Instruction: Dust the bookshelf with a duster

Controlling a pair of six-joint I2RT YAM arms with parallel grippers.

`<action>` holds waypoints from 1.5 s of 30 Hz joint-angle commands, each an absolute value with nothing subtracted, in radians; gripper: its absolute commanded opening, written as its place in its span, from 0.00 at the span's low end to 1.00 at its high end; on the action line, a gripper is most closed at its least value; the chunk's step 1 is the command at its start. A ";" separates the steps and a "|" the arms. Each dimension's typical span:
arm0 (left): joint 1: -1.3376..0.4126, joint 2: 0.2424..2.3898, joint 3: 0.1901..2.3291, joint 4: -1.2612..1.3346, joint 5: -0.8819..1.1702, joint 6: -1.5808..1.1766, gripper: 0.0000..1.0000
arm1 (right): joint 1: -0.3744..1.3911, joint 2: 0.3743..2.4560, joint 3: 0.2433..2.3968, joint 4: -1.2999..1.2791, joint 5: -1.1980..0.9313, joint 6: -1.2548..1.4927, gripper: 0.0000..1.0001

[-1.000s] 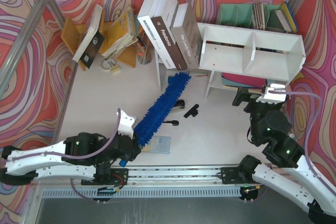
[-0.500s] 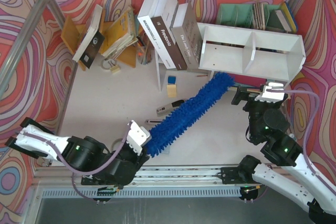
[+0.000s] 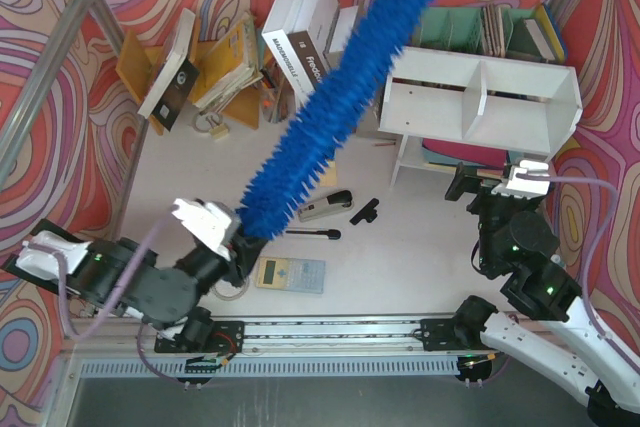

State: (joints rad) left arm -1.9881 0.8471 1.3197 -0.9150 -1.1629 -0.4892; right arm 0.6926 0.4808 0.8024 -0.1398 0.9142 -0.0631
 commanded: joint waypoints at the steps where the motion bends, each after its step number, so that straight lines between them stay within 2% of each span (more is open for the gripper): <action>1: -1.993 0.721 1.272 -0.479 -1.387 -0.109 0.00 | 0.690 0.474 0.799 -0.146 0.923 -0.048 0.99; 3: -1.993 0.682 1.236 -0.315 -1.377 0.032 0.00 | 0.690 0.472 0.800 -0.144 0.923 -0.049 0.99; 6: -1.993 0.692 1.264 -0.266 -1.439 0.141 0.00 | 0.690 0.474 0.799 -0.146 0.922 -0.049 0.99; 15: -1.976 0.672 1.236 -0.250 -1.502 0.154 0.00 | 0.690 0.479 0.800 -0.144 0.919 -0.046 0.99; 20: -1.923 0.715 1.216 -0.330 -1.392 0.099 0.00 | 0.691 0.499 0.802 -0.146 0.916 -0.046 0.99; 27: -1.602 0.823 1.261 -0.672 -1.069 -0.210 0.00 | 0.690 0.499 0.803 -0.149 0.917 -0.041 0.99; 31: -1.506 0.923 1.270 -0.707 -0.908 -0.257 0.00 | 0.689 0.489 0.801 -0.151 0.919 -0.043 0.99; 39: -1.501 0.960 1.231 -0.646 -0.960 -0.224 0.00 | 0.689 0.468 0.799 -0.152 0.916 -0.042 0.99; 45: -1.459 0.993 1.198 -0.670 -0.877 -0.254 0.00 | 0.690 0.467 0.799 -0.152 0.915 -0.044 0.99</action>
State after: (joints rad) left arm -1.4853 0.9836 1.2312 -0.6899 -0.9146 -0.2184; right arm 0.6926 0.4774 0.8024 -0.1432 0.9123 -0.0517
